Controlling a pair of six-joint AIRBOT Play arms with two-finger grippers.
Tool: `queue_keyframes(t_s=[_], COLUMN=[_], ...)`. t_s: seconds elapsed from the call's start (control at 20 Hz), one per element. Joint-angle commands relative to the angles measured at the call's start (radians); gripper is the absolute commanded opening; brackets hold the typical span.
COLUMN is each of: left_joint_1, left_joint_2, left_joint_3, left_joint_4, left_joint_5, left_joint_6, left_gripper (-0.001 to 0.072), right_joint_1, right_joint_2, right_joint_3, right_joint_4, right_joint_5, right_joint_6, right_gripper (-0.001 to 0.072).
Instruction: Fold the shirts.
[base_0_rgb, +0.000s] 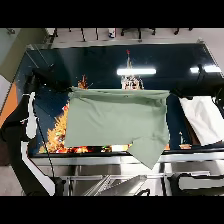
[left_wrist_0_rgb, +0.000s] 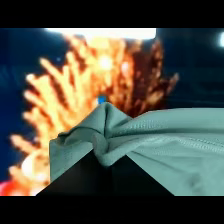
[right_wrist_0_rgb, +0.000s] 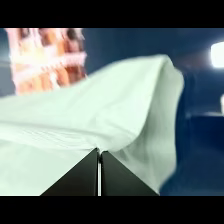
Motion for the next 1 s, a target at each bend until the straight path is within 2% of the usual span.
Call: queue_keyframes(t_s=[0.0, 0.25, 0.65, 0.95], left_joint_1=[0.0, -0.013, -0.019, -0.012], left_joint_2=[-0.001, -0.003, -0.003, -0.002], left_joint_3=[-0.048, -0.072, -0.072, 0.05], left_joint_4=[0.08, 0.172, 0.129, 0.085], left_joint_5=[0.012, 0.009, 0.012, 0.159], left_joint_6=[0.004, 0.006, 0.006, 0.023], left_gripper=[0.0017, 0.0017, 0.0017, 0.0017], right_joint_1=[0.007, 0.045, 0.052, 0.052], right_joint_2=[0.01, 0.006, -0.003, -0.003], right_joint_3=[-0.148, -0.208, -0.208, -0.207], right_joint_4=[-0.043, -0.043, -0.031, 0.066], right_joint_5=[0.056, 0.133, 0.145, 0.145], right_joint_6=[0.004, 0.004, 0.004, -0.031], right_gripper=[0.0017, 0.0017, 0.0018, 0.0018])
